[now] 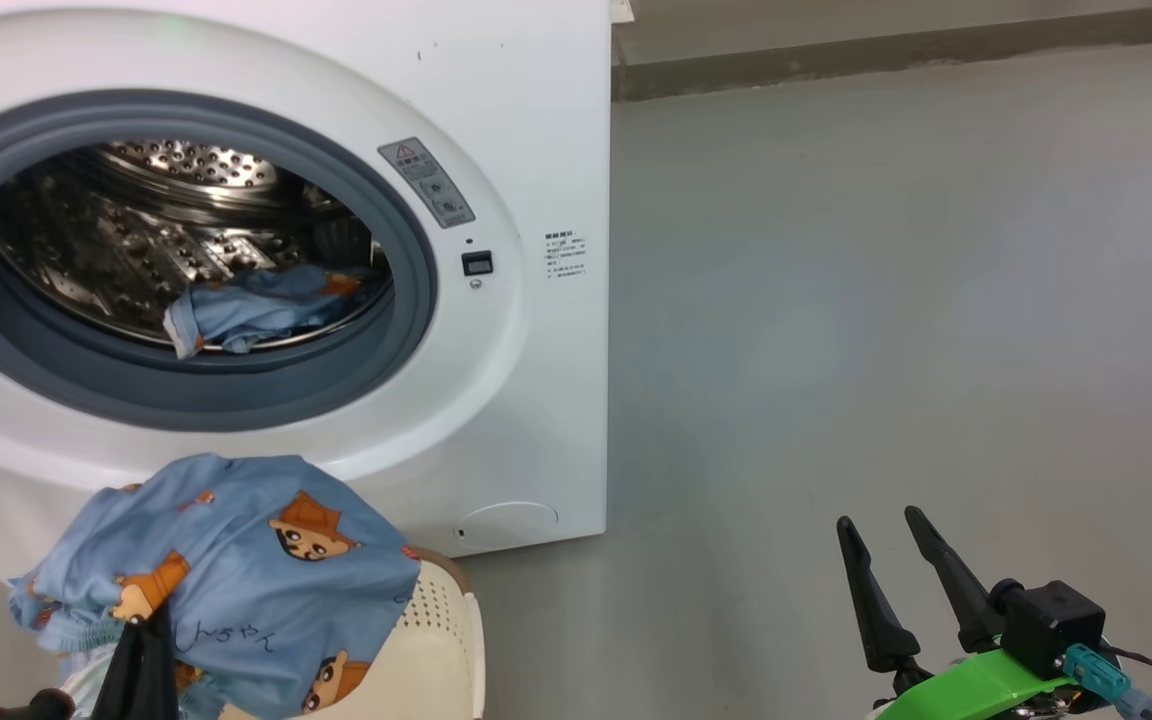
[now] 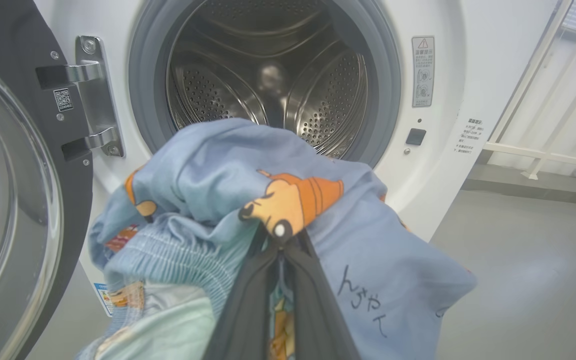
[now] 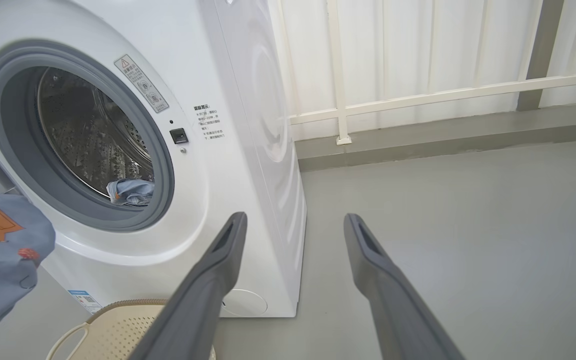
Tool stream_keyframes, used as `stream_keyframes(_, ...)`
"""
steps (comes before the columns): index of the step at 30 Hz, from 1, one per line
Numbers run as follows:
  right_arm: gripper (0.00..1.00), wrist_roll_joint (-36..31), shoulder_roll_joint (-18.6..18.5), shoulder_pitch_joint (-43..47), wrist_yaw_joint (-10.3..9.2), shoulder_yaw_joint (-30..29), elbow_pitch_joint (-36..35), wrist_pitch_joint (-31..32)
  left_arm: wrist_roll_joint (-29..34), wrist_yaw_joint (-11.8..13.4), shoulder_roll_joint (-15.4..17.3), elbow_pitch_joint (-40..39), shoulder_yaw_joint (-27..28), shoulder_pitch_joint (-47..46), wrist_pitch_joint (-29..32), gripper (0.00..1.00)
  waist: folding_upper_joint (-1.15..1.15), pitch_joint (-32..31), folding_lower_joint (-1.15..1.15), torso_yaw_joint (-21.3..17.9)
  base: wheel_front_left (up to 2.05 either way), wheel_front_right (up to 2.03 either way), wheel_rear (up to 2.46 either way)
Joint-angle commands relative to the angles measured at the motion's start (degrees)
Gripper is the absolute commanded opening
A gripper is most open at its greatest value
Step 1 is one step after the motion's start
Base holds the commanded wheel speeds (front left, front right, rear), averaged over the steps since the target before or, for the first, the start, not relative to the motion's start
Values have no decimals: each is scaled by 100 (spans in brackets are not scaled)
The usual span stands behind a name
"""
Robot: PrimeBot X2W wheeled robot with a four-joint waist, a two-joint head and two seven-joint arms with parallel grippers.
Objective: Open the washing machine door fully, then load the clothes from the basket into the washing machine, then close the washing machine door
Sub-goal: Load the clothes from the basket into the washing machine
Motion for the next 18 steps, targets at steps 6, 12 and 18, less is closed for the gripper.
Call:
stream_keyframes(6, 100, 22, 7, -42, 16, 159, -241, -69, -117, 15, 143, -162, 200, -382, -53, 0, 0, 297, 0, -38, 0, 0, 0)
stream_keyframes(12, 100, 9, 7, -94, 16, 201, -336, -69, -336, 15, 337, -115, 173, -725, -53, 0, 0, 724, 0, -56, 0, 0, 0)
stream_keyframes(18, 100, -14, 7, -212, 16, 272, -434, -69, -551, 15, 575, -73, 172, -1196, -53, 0, 0, 1177, 0, -83, 0, 0, 0)
